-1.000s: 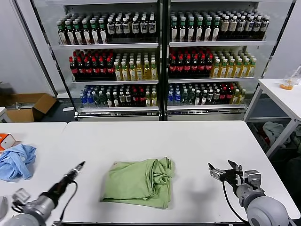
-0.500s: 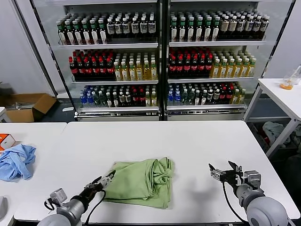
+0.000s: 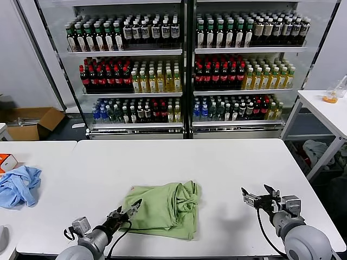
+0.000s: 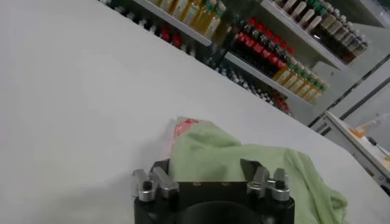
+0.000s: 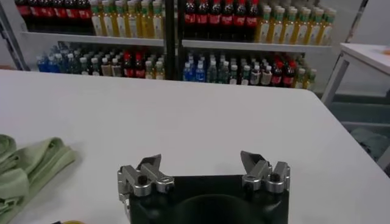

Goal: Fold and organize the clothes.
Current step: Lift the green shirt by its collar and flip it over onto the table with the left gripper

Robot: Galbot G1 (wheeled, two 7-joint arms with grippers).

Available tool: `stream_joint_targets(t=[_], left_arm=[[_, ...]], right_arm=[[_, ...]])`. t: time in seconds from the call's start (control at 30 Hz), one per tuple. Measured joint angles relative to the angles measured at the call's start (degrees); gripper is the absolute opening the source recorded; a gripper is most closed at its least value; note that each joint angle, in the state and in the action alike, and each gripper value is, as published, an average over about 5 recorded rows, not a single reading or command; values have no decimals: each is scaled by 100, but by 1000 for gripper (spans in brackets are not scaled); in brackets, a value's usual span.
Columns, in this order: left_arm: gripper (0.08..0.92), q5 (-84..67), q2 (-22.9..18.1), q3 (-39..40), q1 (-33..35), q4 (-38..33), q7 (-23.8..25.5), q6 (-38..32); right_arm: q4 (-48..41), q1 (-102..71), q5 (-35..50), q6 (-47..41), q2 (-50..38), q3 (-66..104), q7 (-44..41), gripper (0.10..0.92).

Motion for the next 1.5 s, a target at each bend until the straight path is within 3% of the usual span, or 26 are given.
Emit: stream_joint_targets(t=[0.57, 0.83, 1.0, 1.27, 1.5], left_arm=[[228, -808, -137, -113, -129, 233, 10, 50], [193, -1447, -244, -223, -113, 226, -6, 88], [112, -1831, -305, -311, -66, 191, -32, 74], [106, -2263, -236, -591, 31, 46, -63, 98], [106, -2718, 33, -1333, 95, -24, -166, 196]], right_arm=[[27, -11, -4, -2, 9, 21, 43, 823], [29, -50, -19, -2, 15, 77, 38, 823], [30, -53, -19, -2, 2, 87, 28, 823], [32, -20, -5, -1, -15, 78, 0, 823], [-12, 82, -2, 2, 39, -19, -21, 823]])
